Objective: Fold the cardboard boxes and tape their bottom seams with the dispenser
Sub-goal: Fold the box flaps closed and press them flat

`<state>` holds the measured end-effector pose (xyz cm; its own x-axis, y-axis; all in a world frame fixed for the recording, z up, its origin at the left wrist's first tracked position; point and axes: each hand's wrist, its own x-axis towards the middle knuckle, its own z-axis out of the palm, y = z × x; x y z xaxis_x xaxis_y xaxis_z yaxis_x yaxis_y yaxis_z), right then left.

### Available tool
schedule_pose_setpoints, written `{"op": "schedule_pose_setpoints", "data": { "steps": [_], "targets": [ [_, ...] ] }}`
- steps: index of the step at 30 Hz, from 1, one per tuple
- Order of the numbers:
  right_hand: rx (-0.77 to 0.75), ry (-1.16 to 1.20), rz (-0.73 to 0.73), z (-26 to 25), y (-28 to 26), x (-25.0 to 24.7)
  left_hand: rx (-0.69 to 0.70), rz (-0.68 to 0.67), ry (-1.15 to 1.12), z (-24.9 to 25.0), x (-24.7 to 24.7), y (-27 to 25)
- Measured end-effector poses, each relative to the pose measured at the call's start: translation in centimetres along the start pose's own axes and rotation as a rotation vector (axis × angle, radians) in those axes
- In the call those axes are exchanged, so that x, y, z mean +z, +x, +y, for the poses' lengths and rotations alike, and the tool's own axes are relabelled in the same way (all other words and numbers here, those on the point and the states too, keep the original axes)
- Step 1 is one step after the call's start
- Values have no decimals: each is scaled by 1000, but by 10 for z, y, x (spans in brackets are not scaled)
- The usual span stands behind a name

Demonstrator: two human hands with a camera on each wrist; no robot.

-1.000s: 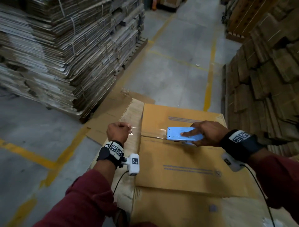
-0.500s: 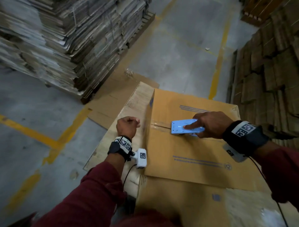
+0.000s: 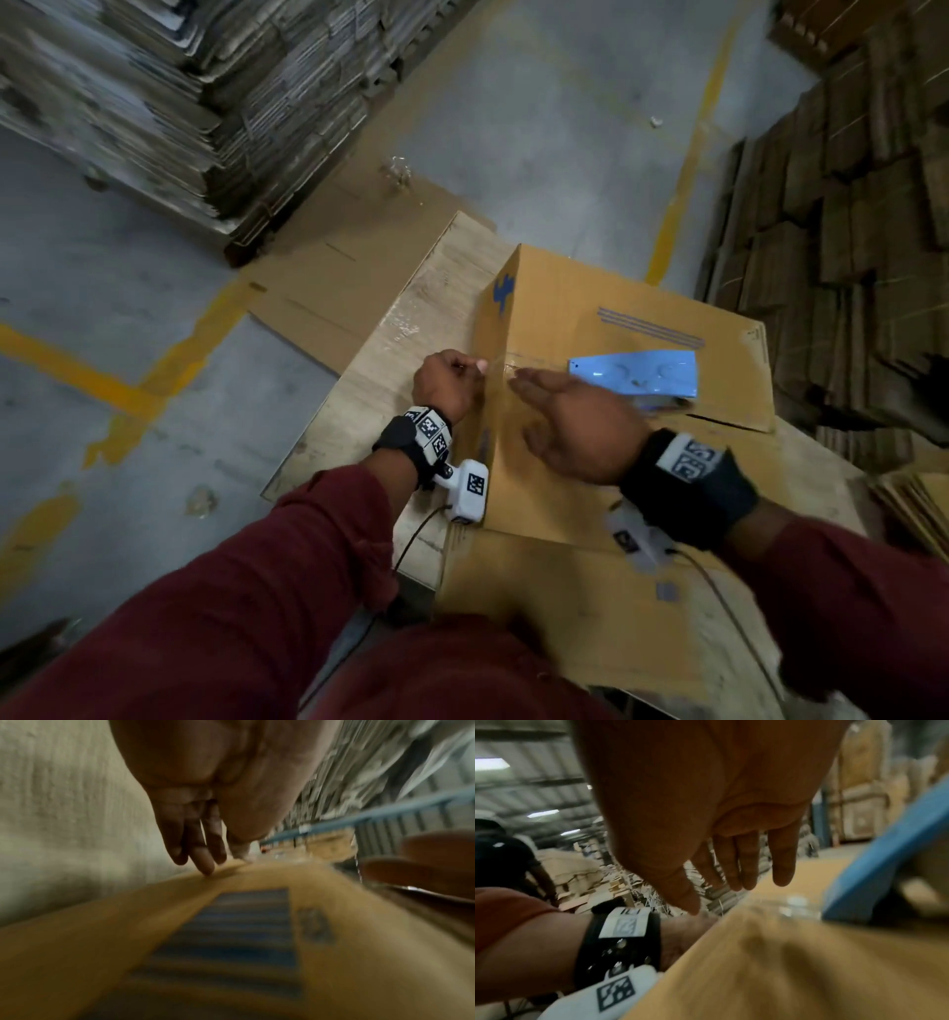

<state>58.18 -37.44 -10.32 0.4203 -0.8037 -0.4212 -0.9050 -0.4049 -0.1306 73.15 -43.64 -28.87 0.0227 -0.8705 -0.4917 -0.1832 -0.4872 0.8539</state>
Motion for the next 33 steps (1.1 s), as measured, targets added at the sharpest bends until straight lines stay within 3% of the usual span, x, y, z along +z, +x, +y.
{"op": "schedule_pose_setpoints", "data": {
  "steps": [2,6,10,14,16,20,23,25,29,33],
  "targets": [
    [46,24,-67,-12,1,23,13,-13,89,10,-3,-10],
    [37,98,-34,-12,-7,53,-51,-65,267,15,-12,-13],
    [3,123,-36,-5,-6,44,-140,-174,366,-8,-21,-5],
    [45,134,-110,1,-1,28,19,-64,40,19,-34,-21],
    [49,147,-114,4,1,29,91,-140,-62,51,-40,-41],
    [59,121,-123,1,3,28,-6,-515,-320,80,-20,-69],
    [52,125,-113,-3,2,23,-149,-538,-321,54,4,-59],
    [63,106,-135,-6,2,20,-134,-518,-372,64,-8,-72],
    [87,166,-130,-8,1,13,-241,-578,-410,61,-36,-76],
    [99,141,-139,-6,2,16,-119,-506,-582,90,-38,-77]
  ]
}}
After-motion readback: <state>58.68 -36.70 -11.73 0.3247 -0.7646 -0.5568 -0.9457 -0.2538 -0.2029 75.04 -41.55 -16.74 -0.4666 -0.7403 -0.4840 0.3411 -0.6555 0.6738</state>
